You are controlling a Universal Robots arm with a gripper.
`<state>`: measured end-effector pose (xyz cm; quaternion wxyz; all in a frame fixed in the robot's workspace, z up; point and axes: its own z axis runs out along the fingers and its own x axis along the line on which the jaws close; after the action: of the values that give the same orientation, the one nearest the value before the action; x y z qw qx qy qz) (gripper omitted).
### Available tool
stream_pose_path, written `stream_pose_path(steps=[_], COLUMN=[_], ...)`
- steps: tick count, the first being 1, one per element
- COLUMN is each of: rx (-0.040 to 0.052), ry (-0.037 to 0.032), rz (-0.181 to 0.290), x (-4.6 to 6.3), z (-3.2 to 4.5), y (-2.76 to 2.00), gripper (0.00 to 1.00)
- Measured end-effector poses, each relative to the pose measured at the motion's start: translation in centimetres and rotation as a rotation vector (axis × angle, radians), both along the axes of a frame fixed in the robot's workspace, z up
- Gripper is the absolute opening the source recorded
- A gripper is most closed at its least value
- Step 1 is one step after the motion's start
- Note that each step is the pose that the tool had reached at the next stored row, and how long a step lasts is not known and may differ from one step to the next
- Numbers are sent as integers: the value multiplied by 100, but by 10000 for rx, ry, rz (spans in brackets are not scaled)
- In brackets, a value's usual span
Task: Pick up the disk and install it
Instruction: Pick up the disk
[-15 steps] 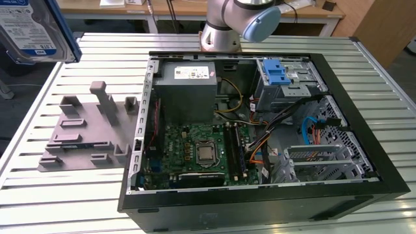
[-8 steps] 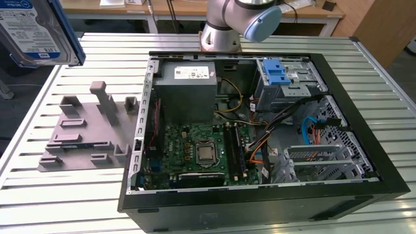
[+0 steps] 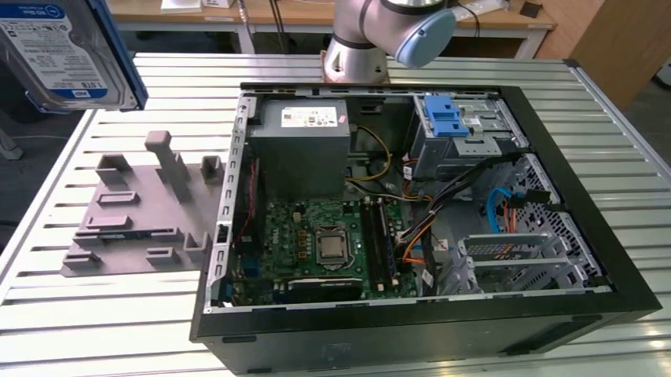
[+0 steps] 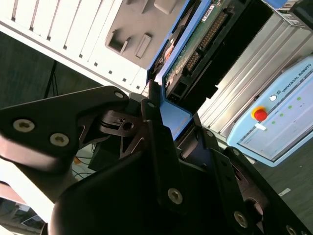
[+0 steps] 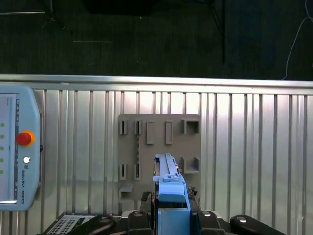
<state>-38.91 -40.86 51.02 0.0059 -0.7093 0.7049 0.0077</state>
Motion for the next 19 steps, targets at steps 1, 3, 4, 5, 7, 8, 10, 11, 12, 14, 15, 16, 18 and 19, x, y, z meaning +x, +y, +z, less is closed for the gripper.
stream_pose_path(steps=[1,3,4,5,7,8,10,11,12,14,15,16,18,19], rx=[0,0,0,0,0,0,0,0,0,0,-1,0,0,0], ry=[-1,-1,-1,-2,0,-1,-1,0,-1,0,0,-1,0,0], rz=[0,0,0,0,0,0,0,0,0,0,0,0,-1,0], x=[19,57,75,93,131,150,187,206,226,276,302,328,377,400], z=[0,0,0,-1,0,0,0,0,-1,0,0,0,0,0], y=[-9,-26,-34,-44,-60,-68,-84,-91,-98,-112,-117,-123,-133,-139], gripper=[36,36,36,36,36,36,36,36,36,36,36,36,36,36])
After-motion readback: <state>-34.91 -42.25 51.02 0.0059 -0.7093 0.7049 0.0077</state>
